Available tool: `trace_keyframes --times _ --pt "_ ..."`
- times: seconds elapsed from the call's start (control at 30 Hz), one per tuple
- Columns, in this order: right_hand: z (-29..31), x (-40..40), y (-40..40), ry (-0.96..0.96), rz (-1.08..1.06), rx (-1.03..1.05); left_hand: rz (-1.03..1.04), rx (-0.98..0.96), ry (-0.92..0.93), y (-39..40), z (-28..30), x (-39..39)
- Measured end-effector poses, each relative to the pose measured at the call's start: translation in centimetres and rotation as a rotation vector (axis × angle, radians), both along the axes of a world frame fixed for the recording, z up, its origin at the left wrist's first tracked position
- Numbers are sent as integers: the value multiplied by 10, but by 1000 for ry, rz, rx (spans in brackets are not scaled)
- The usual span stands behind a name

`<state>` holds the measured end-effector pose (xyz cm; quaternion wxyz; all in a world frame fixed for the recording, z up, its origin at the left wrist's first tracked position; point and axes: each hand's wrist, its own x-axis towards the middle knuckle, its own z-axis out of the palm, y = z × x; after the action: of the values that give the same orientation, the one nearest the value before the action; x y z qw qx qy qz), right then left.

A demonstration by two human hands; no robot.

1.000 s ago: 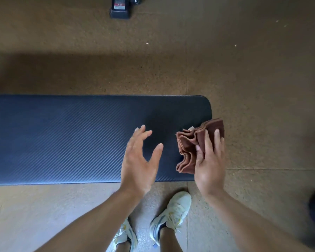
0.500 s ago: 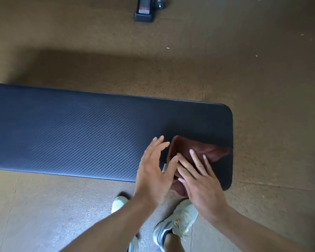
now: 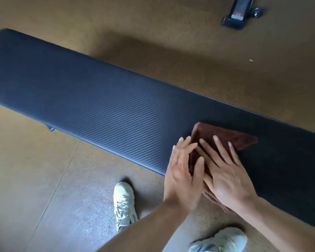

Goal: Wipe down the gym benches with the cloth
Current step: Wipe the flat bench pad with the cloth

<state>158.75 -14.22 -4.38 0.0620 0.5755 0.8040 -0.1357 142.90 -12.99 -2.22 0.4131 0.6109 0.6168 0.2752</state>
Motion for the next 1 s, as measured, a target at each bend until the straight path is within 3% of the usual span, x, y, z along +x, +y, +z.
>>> trace_keyframes --times 0.23,0.43,0.53,0.67,0.87,1.0 --pt "-9 -130 136 -9 -262 84 81 60 -51 43 0 -115" --pt "-9 -234 216 36 -296 132 274 43 -60 81 -7 -223" --pt "-7 -314 237 96 -86 101 331 20 -52 88 -5 -258" --pt "-10 -412 222 119 303 2 455 140 42 87 -1 -298" --pt "-5 -398 227 130 348 -1 403 103 87 88 8 -322" --pt "-2 -365 240 141 201 -18 324 79 65 101 20 -294"
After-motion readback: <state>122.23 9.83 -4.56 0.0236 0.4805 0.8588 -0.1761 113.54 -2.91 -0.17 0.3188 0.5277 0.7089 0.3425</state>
